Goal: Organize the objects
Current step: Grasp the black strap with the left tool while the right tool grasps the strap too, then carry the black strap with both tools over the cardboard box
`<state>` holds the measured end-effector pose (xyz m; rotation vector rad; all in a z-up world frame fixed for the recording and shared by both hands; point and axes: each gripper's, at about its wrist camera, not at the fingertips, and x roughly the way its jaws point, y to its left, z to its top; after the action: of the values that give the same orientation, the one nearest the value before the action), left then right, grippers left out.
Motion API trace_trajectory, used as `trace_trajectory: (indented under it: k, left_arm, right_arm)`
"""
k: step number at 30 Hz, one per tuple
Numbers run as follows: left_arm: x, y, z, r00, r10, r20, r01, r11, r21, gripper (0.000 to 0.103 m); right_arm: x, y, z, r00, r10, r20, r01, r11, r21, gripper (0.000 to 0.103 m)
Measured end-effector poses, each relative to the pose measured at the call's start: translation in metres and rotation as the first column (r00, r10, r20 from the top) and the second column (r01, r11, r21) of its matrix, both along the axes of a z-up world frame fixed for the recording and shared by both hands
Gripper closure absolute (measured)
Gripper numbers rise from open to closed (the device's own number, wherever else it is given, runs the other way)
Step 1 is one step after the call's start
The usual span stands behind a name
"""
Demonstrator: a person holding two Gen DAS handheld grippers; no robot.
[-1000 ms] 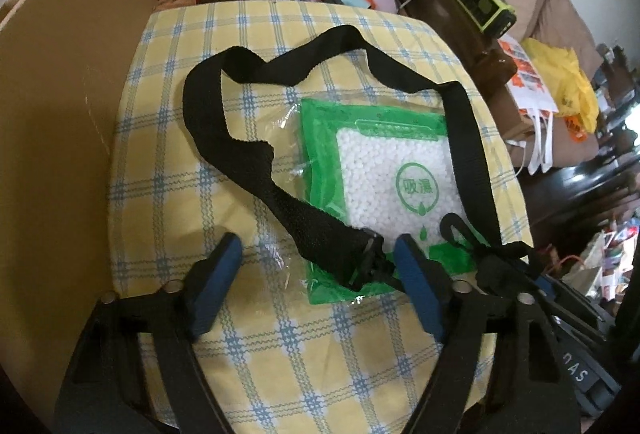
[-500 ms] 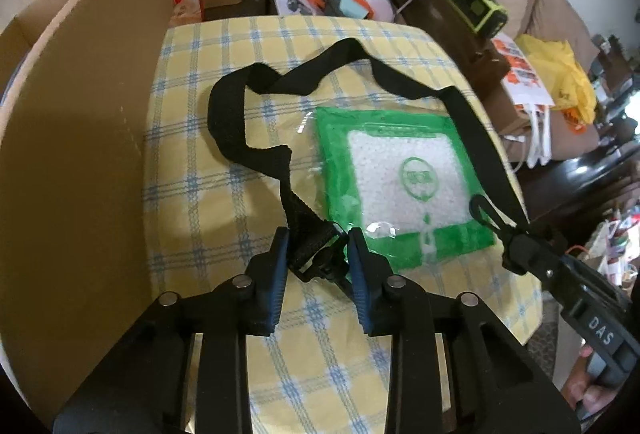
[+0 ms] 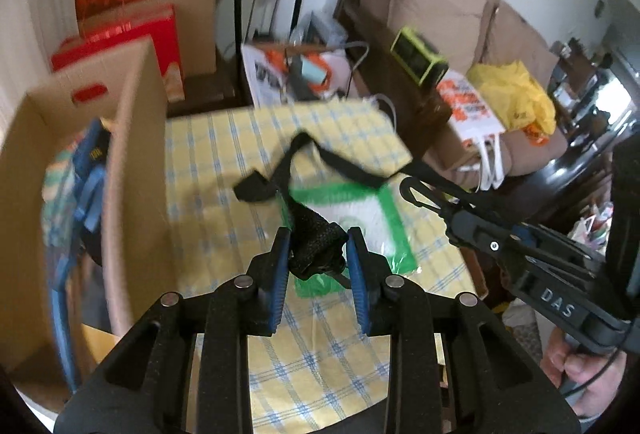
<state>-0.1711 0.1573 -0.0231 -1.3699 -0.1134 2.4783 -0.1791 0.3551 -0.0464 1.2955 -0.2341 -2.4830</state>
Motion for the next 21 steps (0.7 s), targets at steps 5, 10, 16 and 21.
trace_trajectory:
  k: [5,10,16,21]
  left_arm:
    - [-0.002,-0.012,0.039,0.998,0.007,-0.059,-0.007,1.000,-0.006,0.078]
    - [-0.006,-0.027,0.071,0.995,0.026,-0.100,-0.027,1.000,-0.015,0.078]
    - [-0.005,-0.052,0.110,0.987,0.047,-0.151,-0.049,0.999,-0.008,0.078]
    - [0.002,-0.077,0.134,0.978,0.077,-0.191,-0.081,0.997,-0.015,0.078]
  right_arm:
    - [-0.006,-0.013,0.042,0.997,0.035,-0.067,-0.033,0.999,0.027,0.079]
    - [-0.008,-0.034,0.081,0.989,0.079,-0.127,-0.072,0.996,0.059,0.079]
    - [-0.005,-0.062,0.125,0.973,0.127,-0.190,-0.116,0.991,0.071,0.079]
    - [0.001,-0.088,0.155,0.958,0.171,-0.232,-0.158,0.985,0.073,0.079]
